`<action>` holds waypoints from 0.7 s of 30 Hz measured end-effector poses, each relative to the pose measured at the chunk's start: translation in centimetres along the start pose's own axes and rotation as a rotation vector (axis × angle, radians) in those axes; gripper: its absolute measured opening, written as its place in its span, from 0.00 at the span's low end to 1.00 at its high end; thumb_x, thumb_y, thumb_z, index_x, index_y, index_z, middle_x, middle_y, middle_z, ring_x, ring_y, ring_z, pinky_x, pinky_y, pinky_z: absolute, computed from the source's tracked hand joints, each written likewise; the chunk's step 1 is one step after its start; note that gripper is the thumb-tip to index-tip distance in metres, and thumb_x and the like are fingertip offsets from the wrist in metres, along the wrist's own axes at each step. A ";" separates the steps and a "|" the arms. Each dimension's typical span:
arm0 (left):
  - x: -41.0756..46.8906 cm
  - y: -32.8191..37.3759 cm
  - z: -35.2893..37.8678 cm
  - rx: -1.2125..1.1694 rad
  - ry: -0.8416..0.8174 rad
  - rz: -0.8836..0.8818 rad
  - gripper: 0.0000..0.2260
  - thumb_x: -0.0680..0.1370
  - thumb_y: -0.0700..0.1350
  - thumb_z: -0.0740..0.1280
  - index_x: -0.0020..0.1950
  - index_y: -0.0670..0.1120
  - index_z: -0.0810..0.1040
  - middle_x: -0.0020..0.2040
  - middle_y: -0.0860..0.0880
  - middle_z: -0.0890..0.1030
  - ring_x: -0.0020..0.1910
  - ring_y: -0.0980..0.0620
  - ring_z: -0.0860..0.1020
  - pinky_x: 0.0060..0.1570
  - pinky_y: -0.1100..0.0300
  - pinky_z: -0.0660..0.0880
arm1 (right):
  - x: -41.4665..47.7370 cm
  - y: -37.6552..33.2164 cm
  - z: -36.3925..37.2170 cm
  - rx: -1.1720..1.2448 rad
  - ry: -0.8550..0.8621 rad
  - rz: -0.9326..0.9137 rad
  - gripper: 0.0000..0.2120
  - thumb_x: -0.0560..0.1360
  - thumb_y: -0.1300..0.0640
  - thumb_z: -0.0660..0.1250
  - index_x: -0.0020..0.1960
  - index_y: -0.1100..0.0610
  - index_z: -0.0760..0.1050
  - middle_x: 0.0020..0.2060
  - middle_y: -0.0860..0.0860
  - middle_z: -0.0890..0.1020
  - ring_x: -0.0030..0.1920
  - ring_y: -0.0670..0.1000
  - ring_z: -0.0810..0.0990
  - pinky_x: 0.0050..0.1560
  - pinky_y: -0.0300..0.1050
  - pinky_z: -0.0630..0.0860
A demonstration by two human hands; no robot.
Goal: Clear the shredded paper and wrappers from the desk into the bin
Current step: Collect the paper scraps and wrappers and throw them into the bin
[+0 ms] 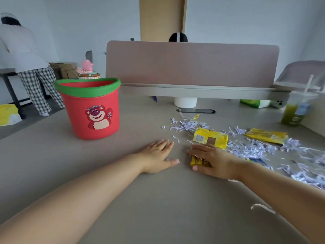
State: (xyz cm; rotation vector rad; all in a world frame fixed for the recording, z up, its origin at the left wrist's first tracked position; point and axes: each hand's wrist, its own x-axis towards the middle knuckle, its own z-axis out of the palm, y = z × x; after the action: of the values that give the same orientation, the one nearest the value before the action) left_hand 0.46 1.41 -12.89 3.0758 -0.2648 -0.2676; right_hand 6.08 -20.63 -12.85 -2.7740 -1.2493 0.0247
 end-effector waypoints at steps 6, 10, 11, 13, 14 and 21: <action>1.3 3.7 -0.1 -0.111 0.016 0.160 0.40 0.75 0.65 0.54 0.74 0.50 0.34 0.76 0.50 0.34 0.75 0.52 0.35 0.75 0.53 0.41 | -4.0 2.8 -1.7 -0.233 0.079 0.191 0.40 0.56 0.24 0.42 0.64 0.34 0.65 0.74 0.43 0.60 0.73 0.52 0.55 0.70 0.53 0.54; 3.1 4.2 0.1 -0.072 0.048 0.091 0.47 0.69 0.71 0.58 0.72 0.53 0.30 0.73 0.50 0.26 0.70 0.44 0.25 0.71 0.37 0.39 | -5.5 4.2 -1.3 -0.075 -0.126 0.446 0.41 0.57 0.19 0.49 0.68 0.29 0.49 0.76 0.46 0.41 0.74 0.59 0.33 0.70 0.70 0.37; 3.8 4.2 0.0 -0.076 0.054 0.065 0.48 0.68 0.71 0.58 0.72 0.54 0.30 0.72 0.51 0.25 0.70 0.43 0.24 0.70 0.35 0.39 | -5.5 4.5 -0.9 -0.033 -0.158 0.500 0.41 0.58 0.20 0.49 0.68 0.30 0.47 0.76 0.46 0.39 0.74 0.59 0.32 0.69 0.72 0.37; 5.4 4.4 -0.3 -0.091 0.059 0.017 0.49 0.67 0.73 0.58 0.72 0.55 0.30 0.72 0.50 0.25 0.70 0.41 0.25 0.69 0.34 0.40 | -5.2 4.9 -0.4 0.030 -0.157 0.560 0.40 0.59 0.21 0.48 0.69 0.30 0.45 0.76 0.46 0.39 0.74 0.60 0.33 0.70 0.72 0.40; 6.2 4.5 -0.5 -0.102 0.056 -0.003 0.49 0.66 0.73 0.58 0.72 0.55 0.30 0.72 0.50 0.25 0.70 0.40 0.26 0.69 0.34 0.40 | -4.9 4.9 -0.3 0.041 -0.132 0.566 0.38 0.61 0.22 0.48 0.68 0.30 0.45 0.76 0.45 0.41 0.75 0.60 0.35 0.71 0.71 0.41; 8.8 4.6 -0.3 -0.080 0.179 0.045 0.33 0.76 0.64 0.53 0.69 0.39 0.60 0.74 0.43 0.57 0.74 0.44 0.51 0.74 0.50 0.53 | -2.6 4.8 -0.3 -0.006 0.142 0.426 0.24 0.71 0.33 0.55 0.65 0.37 0.63 0.69 0.47 0.65 0.67 0.60 0.63 0.67 0.55 0.64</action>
State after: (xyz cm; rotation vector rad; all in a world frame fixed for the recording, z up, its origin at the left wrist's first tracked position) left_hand 8.28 -4.64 -13.79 2.9851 -0.3073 -0.0010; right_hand 7.97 -25.74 -13.05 -2.9291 -0.6125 -0.1406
